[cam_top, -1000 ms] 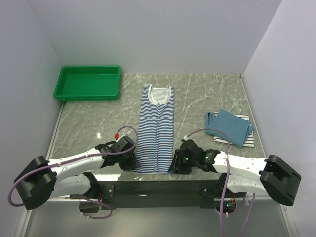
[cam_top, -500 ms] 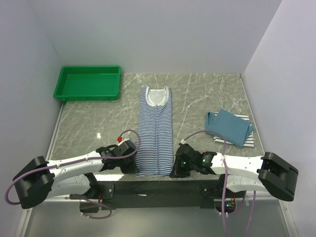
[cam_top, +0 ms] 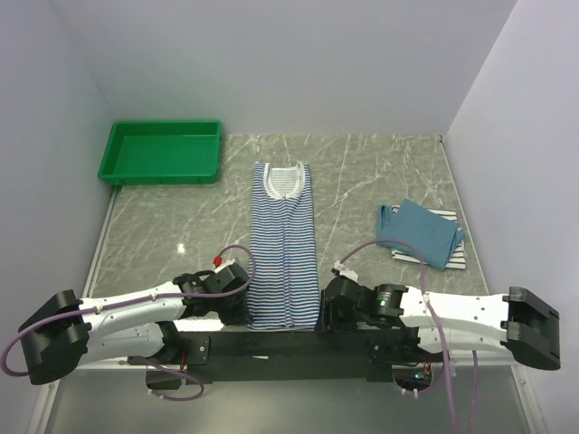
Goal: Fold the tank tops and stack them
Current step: Fold the tank top
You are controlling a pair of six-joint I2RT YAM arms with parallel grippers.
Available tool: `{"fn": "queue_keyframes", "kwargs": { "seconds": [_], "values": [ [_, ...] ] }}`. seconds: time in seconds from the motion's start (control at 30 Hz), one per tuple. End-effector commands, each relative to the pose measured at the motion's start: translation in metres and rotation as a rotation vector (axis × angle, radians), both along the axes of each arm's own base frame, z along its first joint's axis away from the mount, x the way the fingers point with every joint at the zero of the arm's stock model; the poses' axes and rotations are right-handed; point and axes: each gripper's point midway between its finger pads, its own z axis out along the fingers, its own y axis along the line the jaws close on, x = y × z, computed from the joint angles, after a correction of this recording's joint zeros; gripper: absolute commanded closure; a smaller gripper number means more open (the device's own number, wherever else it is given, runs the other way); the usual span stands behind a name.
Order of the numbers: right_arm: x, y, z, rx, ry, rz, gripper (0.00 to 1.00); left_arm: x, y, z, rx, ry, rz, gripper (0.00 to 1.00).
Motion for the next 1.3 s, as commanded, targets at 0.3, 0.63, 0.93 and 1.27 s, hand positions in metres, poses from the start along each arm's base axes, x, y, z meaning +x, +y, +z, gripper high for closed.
{"fn": "queue_keyframes", "kwargs": {
  "seconds": [0.3,0.63,0.93,1.27],
  "values": [
    [0.016,-0.009,-0.002,0.002,-0.036,-0.131,0.49,-0.011,0.024,-0.018,0.104,0.038,0.004,0.99],
    [0.033,-0.003,-0.004,0.028,-0.073,-0.192,0.51,-0.013,0.027,-0.019,0.103,0.037,0.004,0.99],
    [0.026,0.000,-0.017,-0.023,-0.031,-0.141,0.72,-0.014,0.028,-0.018,0.100,0.036,0.004,0.99],
    [0.029,0.002,0.028,-0.024,-0.096,-0.077,0.99,-0.005,0.011,0.016,0.052,-0.007,-0.024,0.99]
  ]
}}
